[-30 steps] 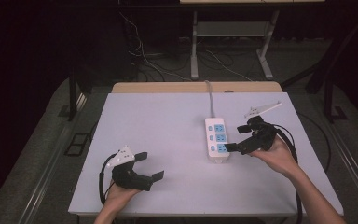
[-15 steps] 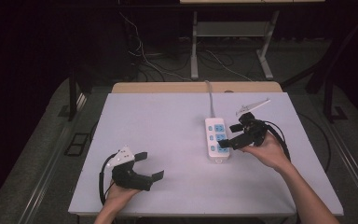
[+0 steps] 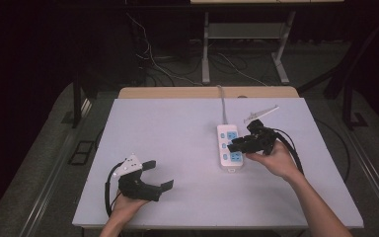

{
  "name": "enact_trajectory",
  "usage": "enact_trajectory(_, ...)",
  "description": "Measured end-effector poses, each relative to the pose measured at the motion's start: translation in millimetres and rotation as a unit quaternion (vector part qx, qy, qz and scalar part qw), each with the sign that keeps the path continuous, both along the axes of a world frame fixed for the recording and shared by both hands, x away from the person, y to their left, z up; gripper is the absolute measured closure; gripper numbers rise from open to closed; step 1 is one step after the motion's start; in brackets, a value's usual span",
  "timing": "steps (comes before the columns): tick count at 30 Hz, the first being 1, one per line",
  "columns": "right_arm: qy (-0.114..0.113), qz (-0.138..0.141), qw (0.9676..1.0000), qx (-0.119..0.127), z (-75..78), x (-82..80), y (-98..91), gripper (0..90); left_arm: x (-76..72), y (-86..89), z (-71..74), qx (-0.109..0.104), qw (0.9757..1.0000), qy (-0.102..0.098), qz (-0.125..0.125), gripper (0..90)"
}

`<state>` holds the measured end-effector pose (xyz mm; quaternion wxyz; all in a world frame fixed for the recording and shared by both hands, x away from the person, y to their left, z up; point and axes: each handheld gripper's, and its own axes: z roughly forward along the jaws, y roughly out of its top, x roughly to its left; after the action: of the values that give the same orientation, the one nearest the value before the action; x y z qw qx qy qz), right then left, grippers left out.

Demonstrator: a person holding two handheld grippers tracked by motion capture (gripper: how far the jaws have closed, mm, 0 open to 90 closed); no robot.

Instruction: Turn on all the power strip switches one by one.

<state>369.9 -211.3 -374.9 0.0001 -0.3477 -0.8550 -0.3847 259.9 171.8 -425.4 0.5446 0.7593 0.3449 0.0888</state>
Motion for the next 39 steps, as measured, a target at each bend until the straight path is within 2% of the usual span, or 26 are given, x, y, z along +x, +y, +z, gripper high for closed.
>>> enact_trajectory(1,0.0,0.0,1.0,0.0,0.0,0.0,0.0,64.3,0.0,0.0,0.0,0.0,1.0,0.0,0.0,0.0)
enact_trajectory(2,0.003,0.004,1.0,0.0,-2.1,0.6,2.5,70.1,0.0,0.0,0.0,-0.001,1.0,0.0,0.0,0.0)
enact_trajectory(5,0.008,0.011,0.9999,0.0,-4.6,1.4,5.1,74.8,0.2,0.2,-0.1,-0.001,1.0,0.0,0.0,0.0)
enact_trajectory(6,0.011,0.019,0.9998,-0.002,-7.6,2.6,7.5,80.5,0.2,0.2,-0.1,-0.001,1.0,0.0,0.0,0.0)
enact_trajectory(10,0.018,0.031,0.9993,-0.008,-13.7,4.2,12.3,89.8,0.0,0.0,-0.1,-0.001,1.0,0.0,-0.001,0.0)
enact_trajectory(30,0.04,0.038,0.998,-0.032,-37.8,16.1,22.4,89.9,0.4,0.4,-0.3,0.0,1.0,0.001,-0.002,0.0)
enact_trajectory(39,0.037,0.042,0.9979,-0.034,-38.3,15.7,22.6,90.0,0.4,0.4,-0.4,0.0,1.0,0.001,-0.003,0.0)
